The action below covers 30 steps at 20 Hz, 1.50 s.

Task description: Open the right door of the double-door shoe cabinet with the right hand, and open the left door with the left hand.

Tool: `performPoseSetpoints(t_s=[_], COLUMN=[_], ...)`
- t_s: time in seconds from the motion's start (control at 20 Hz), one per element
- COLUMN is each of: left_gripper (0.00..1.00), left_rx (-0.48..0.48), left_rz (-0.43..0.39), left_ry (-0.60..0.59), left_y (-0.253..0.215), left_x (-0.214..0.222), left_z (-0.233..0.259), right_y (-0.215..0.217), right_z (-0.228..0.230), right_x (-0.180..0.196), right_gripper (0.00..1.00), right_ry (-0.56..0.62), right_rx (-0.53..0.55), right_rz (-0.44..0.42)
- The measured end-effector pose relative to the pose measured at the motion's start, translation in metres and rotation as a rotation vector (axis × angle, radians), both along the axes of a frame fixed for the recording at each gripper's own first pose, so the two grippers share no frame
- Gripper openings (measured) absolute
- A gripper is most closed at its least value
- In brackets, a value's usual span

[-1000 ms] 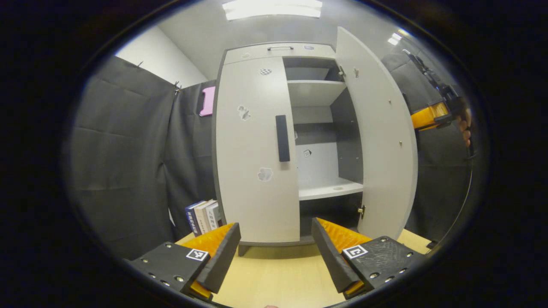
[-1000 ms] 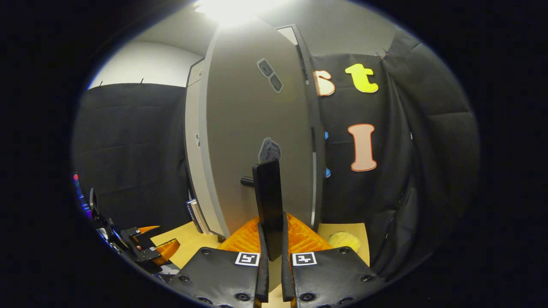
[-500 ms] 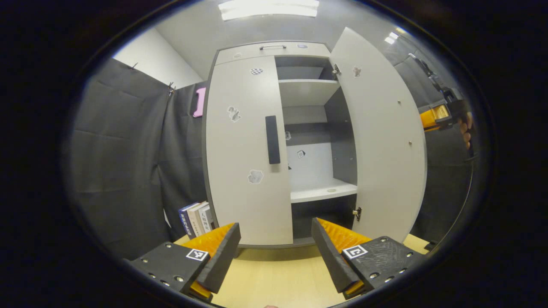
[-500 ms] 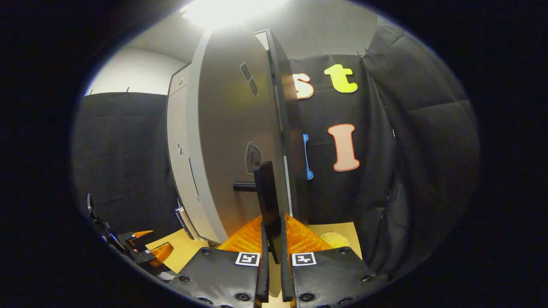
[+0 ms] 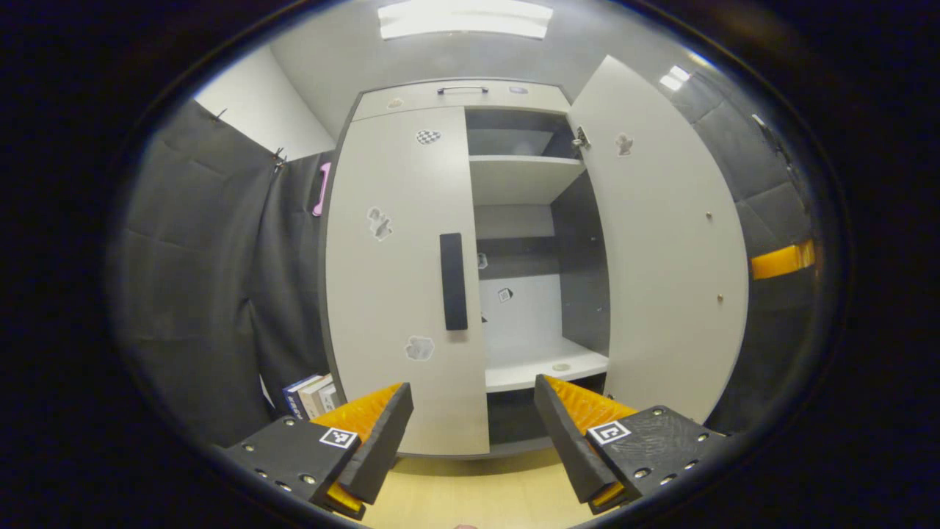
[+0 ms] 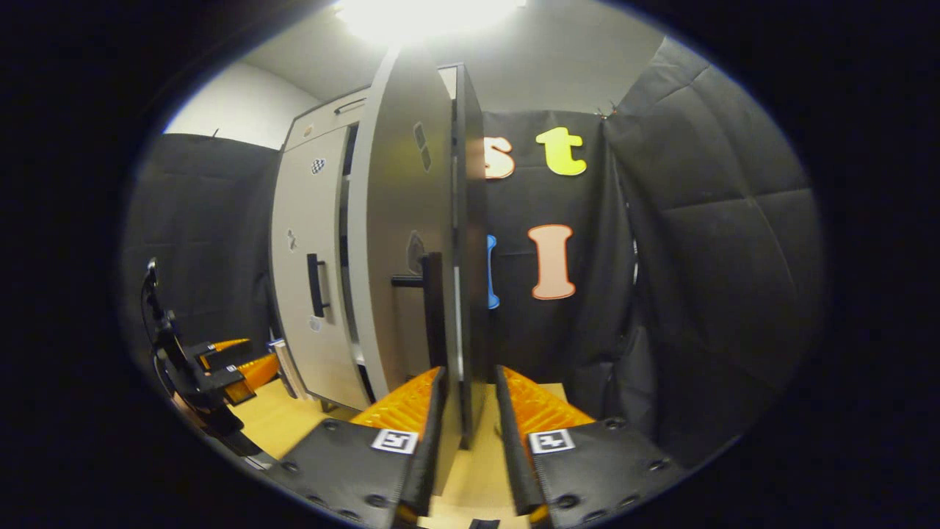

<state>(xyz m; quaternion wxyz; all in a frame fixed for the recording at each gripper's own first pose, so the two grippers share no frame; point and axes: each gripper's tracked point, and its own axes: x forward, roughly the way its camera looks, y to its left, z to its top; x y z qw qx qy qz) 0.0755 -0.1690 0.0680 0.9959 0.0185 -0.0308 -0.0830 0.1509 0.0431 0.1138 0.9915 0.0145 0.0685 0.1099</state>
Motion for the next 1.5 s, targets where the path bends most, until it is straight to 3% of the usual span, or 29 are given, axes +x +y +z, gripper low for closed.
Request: performPoseSetpoints(t_s=[0.15,0.25,0.55,0.6,0.75,0.9,0.95,1.25,1.35,1.4,1.5], left_gripper=[1.00,1.00,1.00,0.98,1.00,1.00,1.00,1.00,0.94,0.84,0.82], left_rx=[-0.012,-0.019,-0.062,-0.066,-0.054,-0.049,-0.047,-0.052,-0.050,-0.052,-0.051], left_rz=[0.001,0.015,0.018,0.018,0.024,0.037,0.039,0.052,0.053,0.054,0.044], left_ry=[0.005,0.001,-0.007,-0.014,-0.018,-0.006,-0.002,-0.012,-0.008,-0.006,-0.001], left_y=[0.000,0.005,0.012,0.013,0.014,0.018,0.018,0.020,0.017,0.017,0.011], left_x=[0.026,0.045,0.105,0.114,0.138,0.159,0.166,0.192,0.199,0.201,0.205], left_z=[0.012,0.022,0.050,0.054,0.061,0.062,0.063,0.072,0.071,0.070,0.070], right_y=[-0.022,-0.029,-0.053,-0.057,-0.063,-0.071,-0.073,-0.084,-0.085,-0.086,-0.089], right_z=[-0.005,-0.008,-0.026,-0.029,-0.038,-0.044,-0.046,-0.060,-0.064,-0.064,-0.067], right_x=[-0.001,-0.006,-0.024,-0.027,-0.030,-0.035,-0.036,-0.043,-0.043,-0.044,-0.046], right_gripper=[0.96,0.92,0.96,0.92,0.96,0.92,0.96,0.96,0.96,0.96,0.93], right_ry=[0.011,0.023,0.076,0.085,0.107,0.122,0.127,0.156,0.167,0.169,0.174], right_rx=[0.003,0.028,0.051,0.062,0.093,0.100,0.104,0.104,0.110,0.114,0.115], right_rz=[-0.135,-0.182,-0.284,-0.292,-0.318,-0.346,-0.352,-0.380,-0.385,-0.387,-0.392])
